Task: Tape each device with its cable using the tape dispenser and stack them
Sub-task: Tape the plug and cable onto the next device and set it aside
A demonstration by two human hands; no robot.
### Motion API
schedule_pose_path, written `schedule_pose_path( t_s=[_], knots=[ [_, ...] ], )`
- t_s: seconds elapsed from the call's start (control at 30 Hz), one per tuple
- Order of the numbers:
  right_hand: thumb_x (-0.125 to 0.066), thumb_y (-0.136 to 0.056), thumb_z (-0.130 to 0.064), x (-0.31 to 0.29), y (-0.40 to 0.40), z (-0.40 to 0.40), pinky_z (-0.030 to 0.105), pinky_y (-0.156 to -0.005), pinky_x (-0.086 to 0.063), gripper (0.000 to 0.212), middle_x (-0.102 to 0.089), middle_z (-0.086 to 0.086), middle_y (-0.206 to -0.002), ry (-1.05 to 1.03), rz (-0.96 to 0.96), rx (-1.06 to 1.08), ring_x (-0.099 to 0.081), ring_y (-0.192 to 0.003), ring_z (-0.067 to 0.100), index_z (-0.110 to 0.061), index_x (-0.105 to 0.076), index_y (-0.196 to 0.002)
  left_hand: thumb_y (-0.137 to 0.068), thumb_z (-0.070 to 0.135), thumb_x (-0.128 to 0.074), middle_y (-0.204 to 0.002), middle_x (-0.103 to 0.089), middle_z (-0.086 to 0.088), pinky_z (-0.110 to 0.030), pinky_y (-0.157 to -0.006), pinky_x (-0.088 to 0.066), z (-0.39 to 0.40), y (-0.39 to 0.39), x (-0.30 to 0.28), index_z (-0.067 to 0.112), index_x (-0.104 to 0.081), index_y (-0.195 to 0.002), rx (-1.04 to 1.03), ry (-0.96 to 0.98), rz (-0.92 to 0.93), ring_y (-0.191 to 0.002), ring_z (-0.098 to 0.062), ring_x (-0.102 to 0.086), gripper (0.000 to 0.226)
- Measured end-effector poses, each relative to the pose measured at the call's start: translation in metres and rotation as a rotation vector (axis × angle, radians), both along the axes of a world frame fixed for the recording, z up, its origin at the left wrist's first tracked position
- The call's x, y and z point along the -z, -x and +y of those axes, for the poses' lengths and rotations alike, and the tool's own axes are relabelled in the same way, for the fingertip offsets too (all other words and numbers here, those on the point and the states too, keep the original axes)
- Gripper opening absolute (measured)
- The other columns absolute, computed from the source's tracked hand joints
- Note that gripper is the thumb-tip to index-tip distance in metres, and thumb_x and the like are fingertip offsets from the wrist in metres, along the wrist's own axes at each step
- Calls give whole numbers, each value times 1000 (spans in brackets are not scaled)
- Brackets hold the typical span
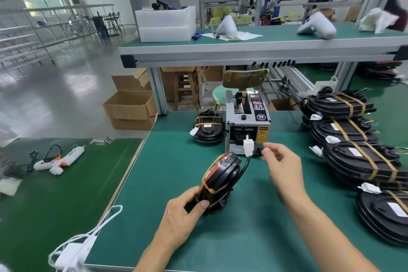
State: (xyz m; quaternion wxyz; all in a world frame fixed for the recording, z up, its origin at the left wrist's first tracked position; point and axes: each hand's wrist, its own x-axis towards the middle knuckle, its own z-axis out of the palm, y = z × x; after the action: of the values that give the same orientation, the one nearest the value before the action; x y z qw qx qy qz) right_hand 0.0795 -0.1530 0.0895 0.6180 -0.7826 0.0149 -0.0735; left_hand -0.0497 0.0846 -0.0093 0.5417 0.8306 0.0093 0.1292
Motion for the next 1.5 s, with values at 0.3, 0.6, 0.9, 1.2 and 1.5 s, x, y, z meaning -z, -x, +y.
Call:
schedule_pose_path(
  t_s=[0.3,0.6,0.9,1.2,1.5],
  knots=[
    [-60,-99,-18,-1,-40,50,43,-110,-45,42,-69,9,-133,169,135,-28,-60,-125,33,-13,-65,-140,-95,69,-69,-119,-79,19,-10,-95,-49,-3,2,-10,51,-73,-128,1,28,-33,-112,3,-72,38],
    [-60,-91,-10,4,-53,68,40,-77,-46,15,-61,16,-75,6,191,105,-50,-77,31,3,-65,-88,-94,67,-73,-122,-78,22,-11,-97,-49,-2,2,-9,53,-73,-130,5,31,-34,-117,2,-72,38],
    [-64,-85,-24,6,-76,78,44,-96,-54,16,-78,7,-94,-99,274,247,-69,-99,31,-19,-79,-91,-96,63,-73,-125,-77,22,-16,-102,-50,1,0,-3,52,-72,-133,11,27,-20,-121,-2,-71,38],
    [-65,-82,-12,9,-72,80,32,-78,-50,14,-77,1,-93,-223,279,306,-67,-88,26,-20,-76,-83,-95,66,-73,-123,-77,24,-10,-98,-49,1,0,-2,56,-71,-130,-1,20,-27,-119,3,-71,37],
    [-73,-92,-12,-8,21,17,30,-88,-43,7,-72,1,-87,-517,66,-48,-58,-82,11,-12,-78,-86,-98,64,-71,-121,-78,22,-14,-96,-50,3,0,0,52,-73,-131,2,8,-11,-114,4,-71,35]
  ],
)
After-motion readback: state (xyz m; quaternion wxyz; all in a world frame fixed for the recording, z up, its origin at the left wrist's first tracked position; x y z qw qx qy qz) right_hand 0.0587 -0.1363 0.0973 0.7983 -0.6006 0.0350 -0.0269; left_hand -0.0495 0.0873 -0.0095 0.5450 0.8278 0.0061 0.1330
